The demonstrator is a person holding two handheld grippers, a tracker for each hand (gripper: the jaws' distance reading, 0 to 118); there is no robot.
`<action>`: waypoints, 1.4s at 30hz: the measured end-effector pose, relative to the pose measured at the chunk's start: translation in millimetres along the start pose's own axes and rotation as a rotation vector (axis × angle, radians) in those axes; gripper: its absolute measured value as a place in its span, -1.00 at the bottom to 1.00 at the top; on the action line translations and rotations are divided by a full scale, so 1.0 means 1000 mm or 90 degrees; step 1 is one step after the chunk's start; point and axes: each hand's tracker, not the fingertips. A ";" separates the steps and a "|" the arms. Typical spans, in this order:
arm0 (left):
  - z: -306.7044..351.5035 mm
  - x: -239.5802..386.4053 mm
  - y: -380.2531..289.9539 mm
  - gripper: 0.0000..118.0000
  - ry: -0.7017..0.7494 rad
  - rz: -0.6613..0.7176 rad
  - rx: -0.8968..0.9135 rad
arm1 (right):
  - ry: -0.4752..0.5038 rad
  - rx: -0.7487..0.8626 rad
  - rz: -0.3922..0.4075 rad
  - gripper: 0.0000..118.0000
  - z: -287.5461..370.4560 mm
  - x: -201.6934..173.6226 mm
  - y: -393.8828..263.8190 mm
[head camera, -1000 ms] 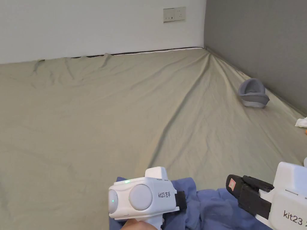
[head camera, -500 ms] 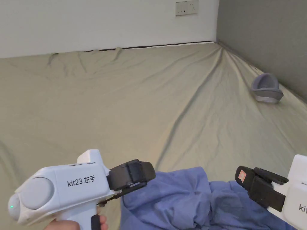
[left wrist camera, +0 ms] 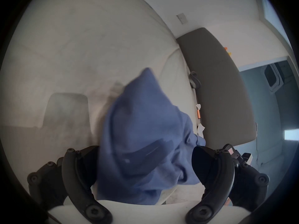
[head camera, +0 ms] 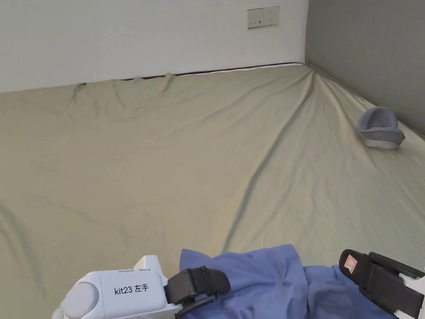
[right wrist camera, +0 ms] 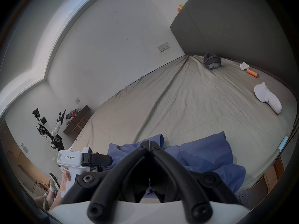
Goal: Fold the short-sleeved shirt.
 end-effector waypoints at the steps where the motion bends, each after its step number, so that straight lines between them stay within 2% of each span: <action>1: 0.001 0.003 0.003 0.67 -0.010 -0.006 0.014 | -0.002 -0.001 0.001 -1.00 0.001 0.000 0.000; 2: 0.000 0.003 0.007 0.39 -0.013 0.004 0.011 | -0.006 -0.001 0.002 -1.00 0.002 0.001 0.001; 3: -0.001 0.001 0.010 -0.05 -0.014 0.015 0.007 | -0.011 -0.002 0.004 -1.00 0.002 0.001 0.001; 4: -0.003 -0.003 0.012 -0.86 -0.011 0.028 0.004 | -0.015 -0.003 0.007 -1.00 0.002 0.002 0.001; 6: -0.005 -0.011 0.012 -0.85 -0.022 0.069 0.012 | -0.019 -0.005 0.008 -1.00 0.003 0.003 0.001; 9: 0.004 -0.018 0.004 -0.85 -0.077 0.070 0.053 | -0.030 -0.007 0.005 -1.00 0.003 0.007 0.002; 12: 0.023 -0.035 0.002 -0.85 -0.145 0.155 0.105 | -0.053 -0.015 0.010 -1.00 -0.001 0.007 0.004; 15: 0.052 -0.040 0.006 -0.85 -0.140 0.136 0.135 | -0.054 -0.014 0.011 -1.00 -0.006 0.003 0.005; 20: 0.123 -0.046 0.018 -0.85 -0.011 0.069 0.186 | -0.033 -0.018 0.023 -1.00 -0.025 -0.016 0.005; 26: 0.214 -0.031 0.015 -0.85 0.310 -0.042 0.273 | -0.030 -0.039 0.071 -1.00 -0.051 -0.041 -0.003; 29: 0.217 -0.008 0.008 -0.85 0.400 -0.108 0.277 | -0.024 -0.042 0.104 -1.00 -0.060 -0.049 -0.007; 30: 0.212 -0.001 0.006 -0.85 0.409 -0.125 0.271 | -0.037 -0.046 0.117 -1.00 -0.064 -0.054 -0.007; 34: 0.168 0.018 0.005 -0.85 0.357 -0.167 0.217 | -0.159 -0.072 0.229 -1.00 -0.081 -0.080 -0.011; 35: 0.155 0.023 0.005 -0.85 0.355 -0.169 0.202 | -0.202 -0.084 0.261 -1.00 -0.085 -0.087 -0.012; 36: 0.142 0.026 0.004 -0.85 0.361 -0.185 0.183 | -0.273 -0.088 0.298 -1.00 -0.089 -0.094 -0.015; 38: 0.126 0.035 0.002 -0.85 0.342 -0.210 0.162 | -0.333 -0.057 0.335 -1.00 -0.090 -0.097 -0.019; 42: 0.108 0.052 0.000 -0.85 0.337 -0.221 0.150 | -0.347 -0.049 0.315 -1.00 -0.079 -0.086 -0.013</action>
